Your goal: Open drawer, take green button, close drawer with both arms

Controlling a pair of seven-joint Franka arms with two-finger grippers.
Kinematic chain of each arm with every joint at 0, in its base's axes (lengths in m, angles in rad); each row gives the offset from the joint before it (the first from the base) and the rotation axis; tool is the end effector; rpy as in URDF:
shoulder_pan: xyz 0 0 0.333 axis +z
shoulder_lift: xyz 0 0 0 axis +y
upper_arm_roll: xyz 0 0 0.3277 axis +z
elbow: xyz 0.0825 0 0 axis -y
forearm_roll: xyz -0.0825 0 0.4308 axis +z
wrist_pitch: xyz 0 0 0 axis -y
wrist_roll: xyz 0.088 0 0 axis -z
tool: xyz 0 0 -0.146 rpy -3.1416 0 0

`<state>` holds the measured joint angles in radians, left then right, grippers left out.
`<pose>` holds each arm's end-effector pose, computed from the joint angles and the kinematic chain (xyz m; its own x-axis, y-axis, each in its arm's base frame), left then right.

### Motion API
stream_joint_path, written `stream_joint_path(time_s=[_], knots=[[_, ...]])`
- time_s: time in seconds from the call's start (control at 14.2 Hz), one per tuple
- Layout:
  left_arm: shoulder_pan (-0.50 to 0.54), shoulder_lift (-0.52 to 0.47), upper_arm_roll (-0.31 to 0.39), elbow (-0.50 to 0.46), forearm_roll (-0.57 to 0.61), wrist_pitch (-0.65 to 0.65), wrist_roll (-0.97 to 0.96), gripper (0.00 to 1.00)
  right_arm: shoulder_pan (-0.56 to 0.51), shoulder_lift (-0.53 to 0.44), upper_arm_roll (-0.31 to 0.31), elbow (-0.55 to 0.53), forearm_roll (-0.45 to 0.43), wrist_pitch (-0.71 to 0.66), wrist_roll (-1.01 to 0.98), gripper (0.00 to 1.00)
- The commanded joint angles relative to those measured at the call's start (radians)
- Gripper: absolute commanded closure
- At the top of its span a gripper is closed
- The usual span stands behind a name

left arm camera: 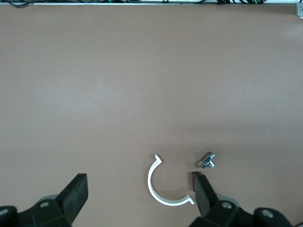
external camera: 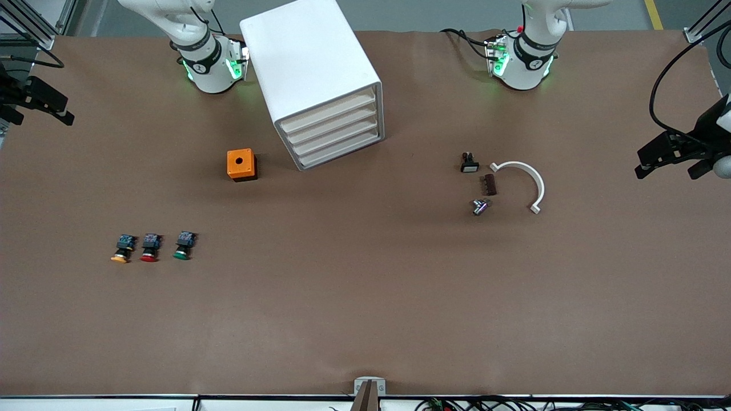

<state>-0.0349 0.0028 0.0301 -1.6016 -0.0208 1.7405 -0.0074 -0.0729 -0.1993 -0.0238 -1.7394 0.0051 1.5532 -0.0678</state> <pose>0.6237 -0.0057 0.5958 0.9908 0.0061 0.1355 0.0032 -0.9998 0.0217 0.5314 -0.0519 0.6214 0.9995 -0.0284 0.0137 -0.0283 -0.9996 -0.0089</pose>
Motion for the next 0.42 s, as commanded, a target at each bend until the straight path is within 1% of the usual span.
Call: stream_joint_path(time_s=[0.0,0.35], knots=[[-0.007,-0.003,0.002,0.017,0.01,-0.022,-0.016,0.0,0.012,-0.026,-0.01,-0.025,-0.008,0.013,-0.006,0.0],[-0.007,-0.003,0.002,0.017,0.019,-0.021,-0.009,0.0,0.015,-0.026,-0.01,-0.025,-0.008,0.013,-0.004,0.0]])
